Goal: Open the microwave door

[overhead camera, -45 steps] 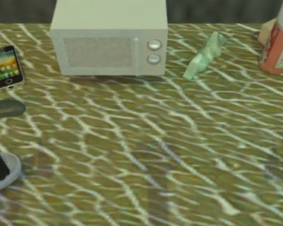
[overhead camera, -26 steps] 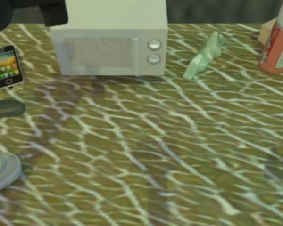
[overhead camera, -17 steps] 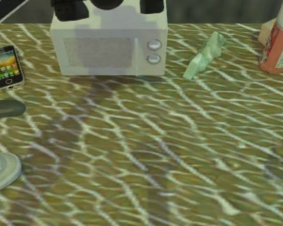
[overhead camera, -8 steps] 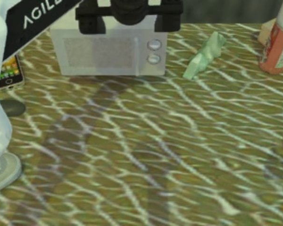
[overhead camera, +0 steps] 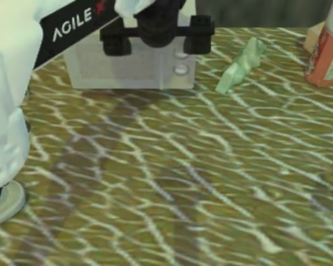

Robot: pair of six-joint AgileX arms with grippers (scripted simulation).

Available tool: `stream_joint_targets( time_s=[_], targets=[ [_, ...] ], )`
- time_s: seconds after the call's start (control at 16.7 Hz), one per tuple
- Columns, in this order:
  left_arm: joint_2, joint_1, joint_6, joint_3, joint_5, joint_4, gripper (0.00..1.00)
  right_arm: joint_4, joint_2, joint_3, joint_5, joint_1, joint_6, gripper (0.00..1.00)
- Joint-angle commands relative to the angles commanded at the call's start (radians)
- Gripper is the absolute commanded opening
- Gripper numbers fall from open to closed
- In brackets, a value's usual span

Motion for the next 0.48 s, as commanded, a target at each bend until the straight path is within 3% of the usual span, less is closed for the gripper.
stream_joint_targets(
  time_s=[0.3, 0.48],
  targets=[
    [0.022, 0.008, 0.008, -0.013, 0.004, 0.032, 1.00, 0.000, 0.000, 0.000, 0.000, 0.000, 0.000, 1.00],
    [0.022, 0.008, 0.008, -0.013, 0.004, 0.032, 0.77, 0.000, 0.000, 0.000, 0.000, 0.000, 0.000, 1.00]
  ],
)
